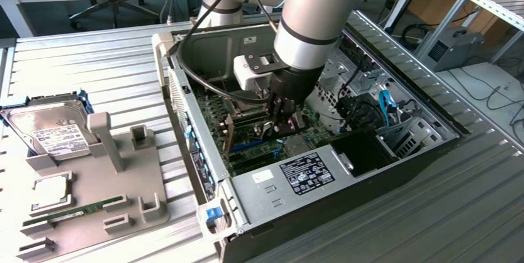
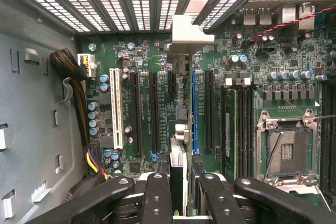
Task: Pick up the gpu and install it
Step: 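Insert the gpu into the slot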
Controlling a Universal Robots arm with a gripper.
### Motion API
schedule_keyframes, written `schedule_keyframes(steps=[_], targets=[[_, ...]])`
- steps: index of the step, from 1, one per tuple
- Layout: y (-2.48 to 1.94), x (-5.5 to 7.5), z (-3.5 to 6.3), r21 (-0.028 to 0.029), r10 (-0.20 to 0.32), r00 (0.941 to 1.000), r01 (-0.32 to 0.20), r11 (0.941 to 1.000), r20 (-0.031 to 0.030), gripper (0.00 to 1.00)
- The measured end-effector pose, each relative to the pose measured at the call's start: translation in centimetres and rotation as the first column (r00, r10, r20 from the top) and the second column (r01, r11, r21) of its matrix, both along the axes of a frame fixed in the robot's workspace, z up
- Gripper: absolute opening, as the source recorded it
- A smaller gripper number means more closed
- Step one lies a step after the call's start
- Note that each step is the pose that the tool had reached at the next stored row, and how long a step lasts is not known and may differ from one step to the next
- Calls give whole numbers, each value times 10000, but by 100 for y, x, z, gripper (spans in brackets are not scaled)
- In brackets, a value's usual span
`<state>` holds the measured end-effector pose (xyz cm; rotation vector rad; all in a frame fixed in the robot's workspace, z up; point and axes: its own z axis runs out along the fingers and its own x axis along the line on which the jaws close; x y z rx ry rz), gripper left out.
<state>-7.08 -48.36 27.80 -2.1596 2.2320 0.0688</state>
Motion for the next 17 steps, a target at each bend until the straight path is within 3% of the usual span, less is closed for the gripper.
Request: schedule_keyframes(steps=[17], targets=[[-4, -2, -49, 0, 1, 10000, -1, 10000, 0, 26]])
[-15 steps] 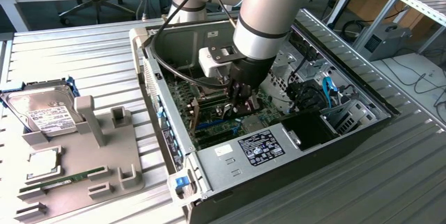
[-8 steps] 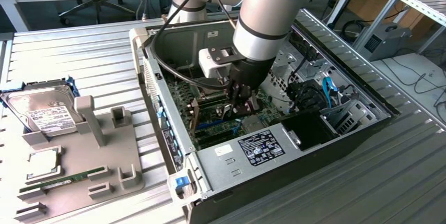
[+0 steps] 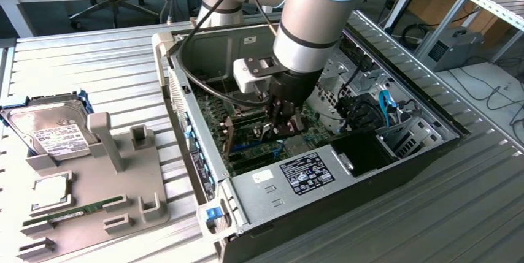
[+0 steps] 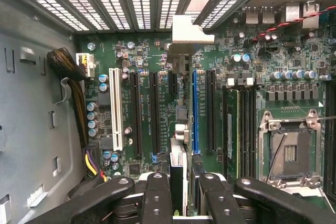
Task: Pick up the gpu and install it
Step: 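Insert the gpu into the slot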
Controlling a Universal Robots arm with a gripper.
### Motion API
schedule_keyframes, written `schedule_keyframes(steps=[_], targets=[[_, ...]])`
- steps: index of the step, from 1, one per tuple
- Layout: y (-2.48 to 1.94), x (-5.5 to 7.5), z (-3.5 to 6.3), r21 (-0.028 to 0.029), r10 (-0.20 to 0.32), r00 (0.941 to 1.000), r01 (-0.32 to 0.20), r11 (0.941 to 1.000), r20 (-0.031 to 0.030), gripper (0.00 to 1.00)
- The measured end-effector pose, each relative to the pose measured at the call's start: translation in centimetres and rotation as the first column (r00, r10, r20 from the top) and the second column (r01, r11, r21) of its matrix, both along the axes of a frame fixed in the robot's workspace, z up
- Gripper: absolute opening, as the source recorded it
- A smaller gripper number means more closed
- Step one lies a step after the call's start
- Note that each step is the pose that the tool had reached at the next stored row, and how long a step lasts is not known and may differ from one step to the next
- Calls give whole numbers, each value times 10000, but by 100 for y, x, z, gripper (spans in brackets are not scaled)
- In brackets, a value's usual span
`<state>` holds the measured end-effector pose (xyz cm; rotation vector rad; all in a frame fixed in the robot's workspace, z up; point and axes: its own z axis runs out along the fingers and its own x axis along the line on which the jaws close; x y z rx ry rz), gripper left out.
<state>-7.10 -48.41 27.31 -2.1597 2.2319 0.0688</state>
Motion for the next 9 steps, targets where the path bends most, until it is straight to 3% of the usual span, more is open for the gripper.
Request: schedule_keyframes(steps=[9], targets=[[-2, -1, -22, 0, 0, 10000, 0, 10000, 0, 26]])
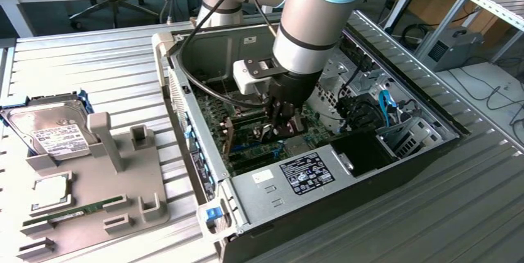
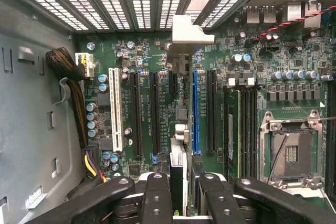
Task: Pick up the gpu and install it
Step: 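Insert the gpu into the slot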
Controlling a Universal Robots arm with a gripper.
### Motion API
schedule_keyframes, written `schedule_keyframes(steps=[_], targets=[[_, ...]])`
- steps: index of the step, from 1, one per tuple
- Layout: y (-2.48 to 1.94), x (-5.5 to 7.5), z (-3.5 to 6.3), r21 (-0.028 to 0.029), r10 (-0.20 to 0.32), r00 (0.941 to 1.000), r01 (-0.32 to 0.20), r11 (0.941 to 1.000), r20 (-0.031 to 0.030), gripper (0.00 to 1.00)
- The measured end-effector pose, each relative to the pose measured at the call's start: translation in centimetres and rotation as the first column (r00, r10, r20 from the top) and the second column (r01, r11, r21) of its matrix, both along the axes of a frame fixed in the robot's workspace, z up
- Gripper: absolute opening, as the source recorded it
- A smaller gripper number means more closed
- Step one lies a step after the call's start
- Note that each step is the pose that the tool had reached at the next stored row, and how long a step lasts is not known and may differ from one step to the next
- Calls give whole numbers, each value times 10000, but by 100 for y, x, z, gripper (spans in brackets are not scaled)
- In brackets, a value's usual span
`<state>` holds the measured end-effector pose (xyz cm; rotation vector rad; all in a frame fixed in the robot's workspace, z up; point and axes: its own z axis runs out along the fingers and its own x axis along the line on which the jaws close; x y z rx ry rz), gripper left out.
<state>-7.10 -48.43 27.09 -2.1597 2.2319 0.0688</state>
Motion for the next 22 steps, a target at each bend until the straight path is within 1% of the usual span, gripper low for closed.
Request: schedule_keyframes(steps=[22], targets=[[-2, -4, -54, 0, -1, 10000, 1, 10000, 0, 26]])
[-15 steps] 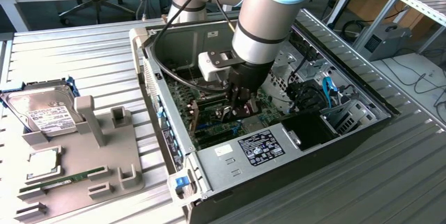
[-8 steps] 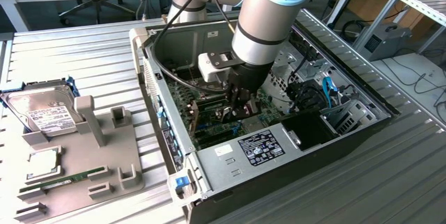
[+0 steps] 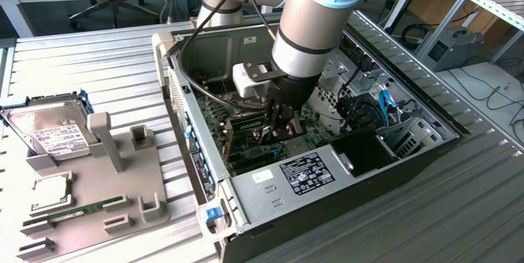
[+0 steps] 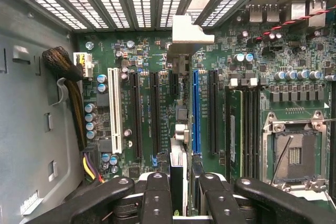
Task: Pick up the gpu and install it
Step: 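Insert the gpu into the slot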
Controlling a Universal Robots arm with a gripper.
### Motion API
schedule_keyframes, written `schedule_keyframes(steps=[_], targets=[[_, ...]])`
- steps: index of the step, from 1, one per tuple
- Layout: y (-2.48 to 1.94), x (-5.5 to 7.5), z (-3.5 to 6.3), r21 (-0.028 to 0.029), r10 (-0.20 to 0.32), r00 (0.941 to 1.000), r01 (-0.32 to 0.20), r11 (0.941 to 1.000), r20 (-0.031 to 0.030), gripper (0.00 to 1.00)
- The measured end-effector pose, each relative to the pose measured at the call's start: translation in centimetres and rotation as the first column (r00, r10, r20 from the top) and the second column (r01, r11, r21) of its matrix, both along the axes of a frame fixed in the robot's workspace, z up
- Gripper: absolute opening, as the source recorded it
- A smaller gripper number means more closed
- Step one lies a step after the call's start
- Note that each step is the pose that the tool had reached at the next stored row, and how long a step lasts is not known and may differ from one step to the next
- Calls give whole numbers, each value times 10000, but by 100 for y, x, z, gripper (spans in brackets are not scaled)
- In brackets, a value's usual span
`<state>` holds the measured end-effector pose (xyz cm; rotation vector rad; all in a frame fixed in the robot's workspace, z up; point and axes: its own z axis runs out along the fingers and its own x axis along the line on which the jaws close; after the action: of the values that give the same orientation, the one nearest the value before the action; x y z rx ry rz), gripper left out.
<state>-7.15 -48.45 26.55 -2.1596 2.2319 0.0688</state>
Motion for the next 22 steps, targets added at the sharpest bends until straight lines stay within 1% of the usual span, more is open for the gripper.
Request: schedule_keyframes(steps=[22], targets=[[-3, -11, -52, 2, 0, 10000, 0, 10000, 0, 26]])
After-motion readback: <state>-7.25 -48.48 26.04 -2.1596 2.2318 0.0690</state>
